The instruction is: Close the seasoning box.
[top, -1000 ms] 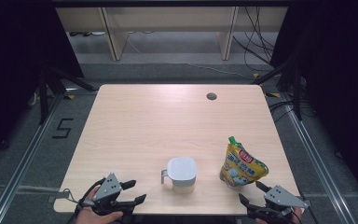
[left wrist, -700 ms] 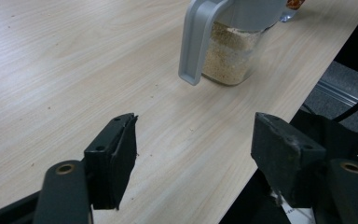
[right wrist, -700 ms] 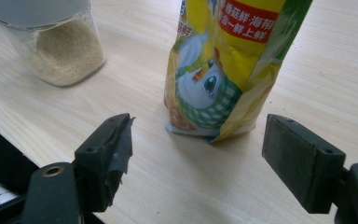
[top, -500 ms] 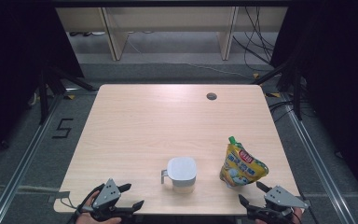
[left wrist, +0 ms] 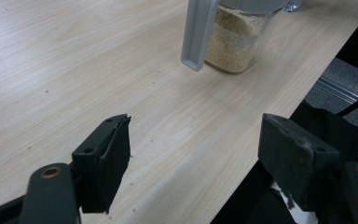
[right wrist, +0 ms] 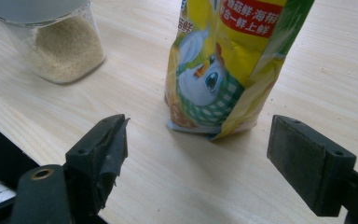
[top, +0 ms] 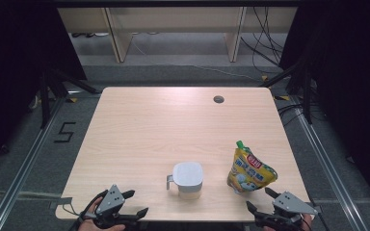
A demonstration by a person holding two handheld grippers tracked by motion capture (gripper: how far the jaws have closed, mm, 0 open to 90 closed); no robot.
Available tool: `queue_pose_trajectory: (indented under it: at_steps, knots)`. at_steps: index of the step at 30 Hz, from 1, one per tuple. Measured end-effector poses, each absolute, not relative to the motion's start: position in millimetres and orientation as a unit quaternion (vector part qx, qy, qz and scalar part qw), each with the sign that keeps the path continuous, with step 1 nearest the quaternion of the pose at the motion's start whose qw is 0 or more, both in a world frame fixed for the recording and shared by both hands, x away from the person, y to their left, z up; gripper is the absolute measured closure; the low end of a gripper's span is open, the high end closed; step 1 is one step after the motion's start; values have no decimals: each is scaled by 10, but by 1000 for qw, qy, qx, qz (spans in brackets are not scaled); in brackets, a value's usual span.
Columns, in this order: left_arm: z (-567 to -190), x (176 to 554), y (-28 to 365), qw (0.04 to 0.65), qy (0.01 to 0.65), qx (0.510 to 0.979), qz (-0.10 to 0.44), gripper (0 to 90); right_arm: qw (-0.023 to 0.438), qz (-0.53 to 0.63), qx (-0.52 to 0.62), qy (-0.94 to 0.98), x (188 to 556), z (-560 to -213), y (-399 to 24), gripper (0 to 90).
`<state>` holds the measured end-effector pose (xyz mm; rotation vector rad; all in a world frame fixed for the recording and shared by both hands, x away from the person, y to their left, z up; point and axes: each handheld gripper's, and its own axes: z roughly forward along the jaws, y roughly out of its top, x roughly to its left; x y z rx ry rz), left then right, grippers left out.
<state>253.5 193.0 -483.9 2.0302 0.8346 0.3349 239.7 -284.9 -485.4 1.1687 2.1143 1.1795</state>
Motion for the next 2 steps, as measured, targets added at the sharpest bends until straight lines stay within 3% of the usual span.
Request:
queue_pose_trajectory:
  at_steps: [2]
  knots:
    - [-4842, 2540, 1931, 442, 335, 821, 137, 242, 228, 425, 427, 765, 2395, -4858, -2851, 206]
